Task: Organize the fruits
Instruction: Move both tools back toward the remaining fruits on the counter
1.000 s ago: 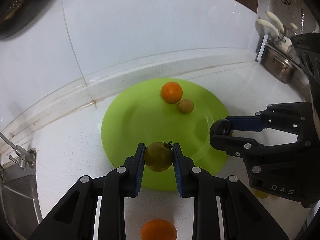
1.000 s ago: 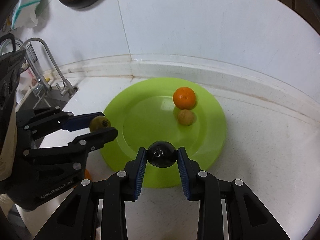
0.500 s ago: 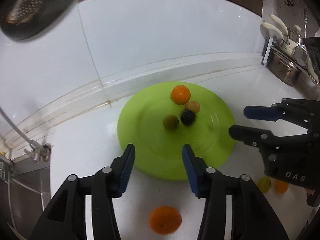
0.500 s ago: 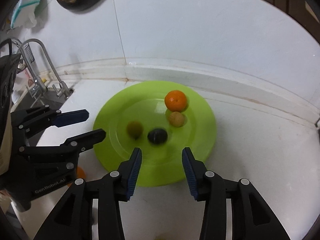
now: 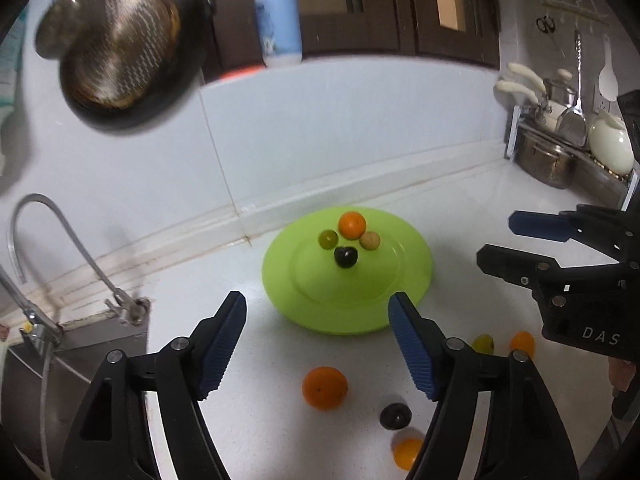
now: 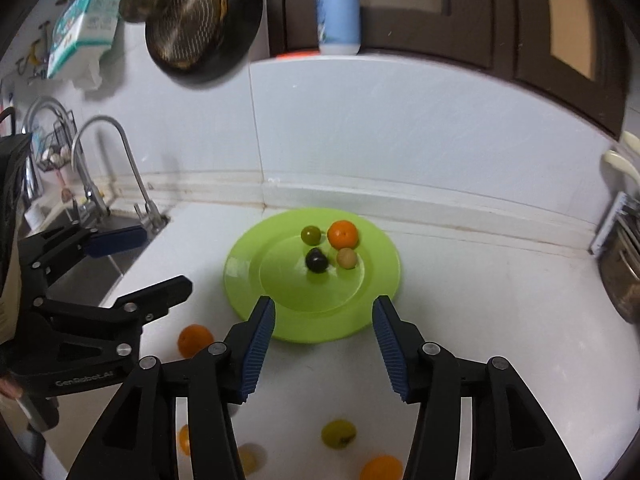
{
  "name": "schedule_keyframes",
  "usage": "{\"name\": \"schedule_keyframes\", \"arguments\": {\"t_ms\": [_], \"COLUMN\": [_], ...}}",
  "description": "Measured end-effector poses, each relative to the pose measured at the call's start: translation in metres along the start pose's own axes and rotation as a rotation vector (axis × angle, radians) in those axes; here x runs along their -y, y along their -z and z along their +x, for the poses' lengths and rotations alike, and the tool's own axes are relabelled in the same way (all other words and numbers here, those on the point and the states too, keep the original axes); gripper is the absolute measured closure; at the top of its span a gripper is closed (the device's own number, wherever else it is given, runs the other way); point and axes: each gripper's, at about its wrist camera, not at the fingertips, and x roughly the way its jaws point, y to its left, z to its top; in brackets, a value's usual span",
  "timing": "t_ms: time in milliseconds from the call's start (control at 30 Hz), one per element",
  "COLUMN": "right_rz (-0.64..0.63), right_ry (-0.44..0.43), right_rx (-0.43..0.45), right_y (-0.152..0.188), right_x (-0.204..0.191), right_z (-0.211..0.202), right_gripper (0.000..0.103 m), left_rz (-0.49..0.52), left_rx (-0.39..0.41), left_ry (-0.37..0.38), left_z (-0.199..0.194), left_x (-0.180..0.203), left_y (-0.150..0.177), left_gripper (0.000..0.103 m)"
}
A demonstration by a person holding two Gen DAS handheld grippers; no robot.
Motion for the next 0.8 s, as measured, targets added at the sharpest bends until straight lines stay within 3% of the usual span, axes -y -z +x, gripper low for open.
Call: {"name": "schedule_keyframes", "arguments": {"t_ms": [200,500,800], "right_rz": [0.020,0.003,-0.061], "right_ry": [0.040,0.031,0.018], "right_rx": [0.045,0.070,0.078], "right_y": [0.014,0.035,0.057], "right_x": [-0.001,-0.014,-0.034], "right_z": [-0.030,-0.060,-0.074], "right_gripper": [0.048,0.048,0.048], "left_rz": [0.012,0.008,0.098], "left_rx": [0.048,0.073,0.137], "left_ry": [-0.011,0.019,0.018], "left_z": [-0.027,-0.052,-0.076], "left_x": [0.008,0.014,0.021], "left_y": [0.011,0.033,0.060], "left_gripper": [0.024,0.025,0.025]}}
